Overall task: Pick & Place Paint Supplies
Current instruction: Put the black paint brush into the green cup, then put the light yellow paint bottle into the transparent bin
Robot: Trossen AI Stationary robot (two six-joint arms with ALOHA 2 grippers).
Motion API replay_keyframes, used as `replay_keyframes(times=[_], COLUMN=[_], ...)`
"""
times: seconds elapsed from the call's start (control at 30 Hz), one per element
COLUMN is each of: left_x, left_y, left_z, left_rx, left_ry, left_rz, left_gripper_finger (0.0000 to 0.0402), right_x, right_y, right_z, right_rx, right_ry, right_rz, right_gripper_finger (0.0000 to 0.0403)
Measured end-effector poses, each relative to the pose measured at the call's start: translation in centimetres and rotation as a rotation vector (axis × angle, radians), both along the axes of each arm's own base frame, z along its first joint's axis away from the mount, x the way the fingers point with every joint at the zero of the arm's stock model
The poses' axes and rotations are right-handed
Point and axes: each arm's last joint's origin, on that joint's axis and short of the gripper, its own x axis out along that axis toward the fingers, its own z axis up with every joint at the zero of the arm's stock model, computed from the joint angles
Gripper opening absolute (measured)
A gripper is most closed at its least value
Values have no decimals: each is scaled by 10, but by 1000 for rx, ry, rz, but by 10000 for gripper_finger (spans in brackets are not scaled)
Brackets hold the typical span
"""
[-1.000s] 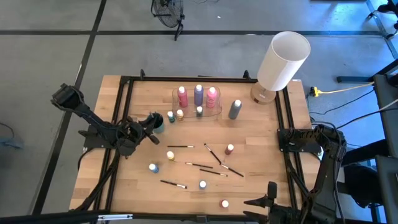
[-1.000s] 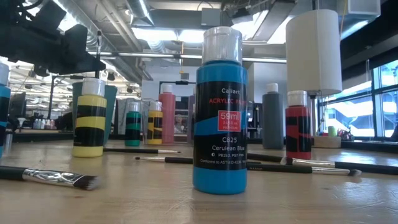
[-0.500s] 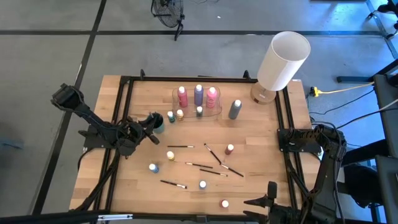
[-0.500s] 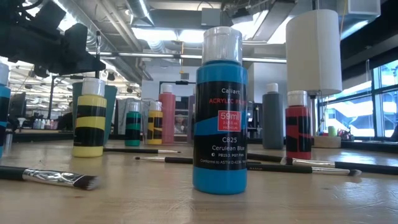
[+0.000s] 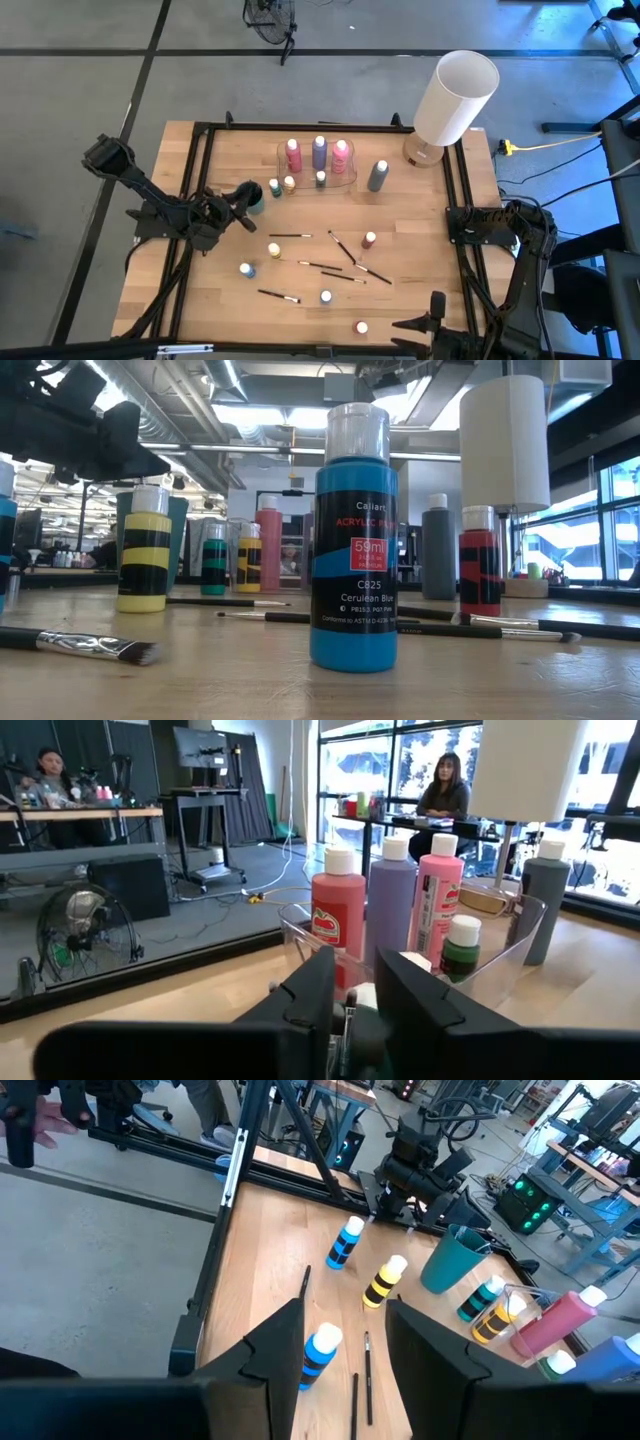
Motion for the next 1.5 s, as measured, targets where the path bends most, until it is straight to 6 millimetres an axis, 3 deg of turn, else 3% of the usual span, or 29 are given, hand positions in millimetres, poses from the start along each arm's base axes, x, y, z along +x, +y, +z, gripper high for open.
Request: replay_keyframes(times=[0.4, 0.83, 1.13, 1.33, 1.5], left_x=[0, 3, 10, 12, 13], left_y=[0, -4, -10, -15, -16], left_z=[0, 8, 23, 37, 41], left_rx=[-14, 10, 57, 184, 175], left_ry=[-19, 27, 67, 58, 1], left_rz=[-2, -41, -316, -521, -576], left_gripper_finger=[117, 124, 124, 124, 124], right_x=[-1, -1, -1, -1, -1], right_y=[-2, -2, -3, -3, -3], right_z=[-1, -1, -2, -2, -2], right_rx=[9, 5, 2, -3, 1], right_ry=[5, 7, 8, 12, 20], right_rz=[-14, -14, -14, -13, -10], right_gripper_finger=[144, 144, 144, 144, 144])
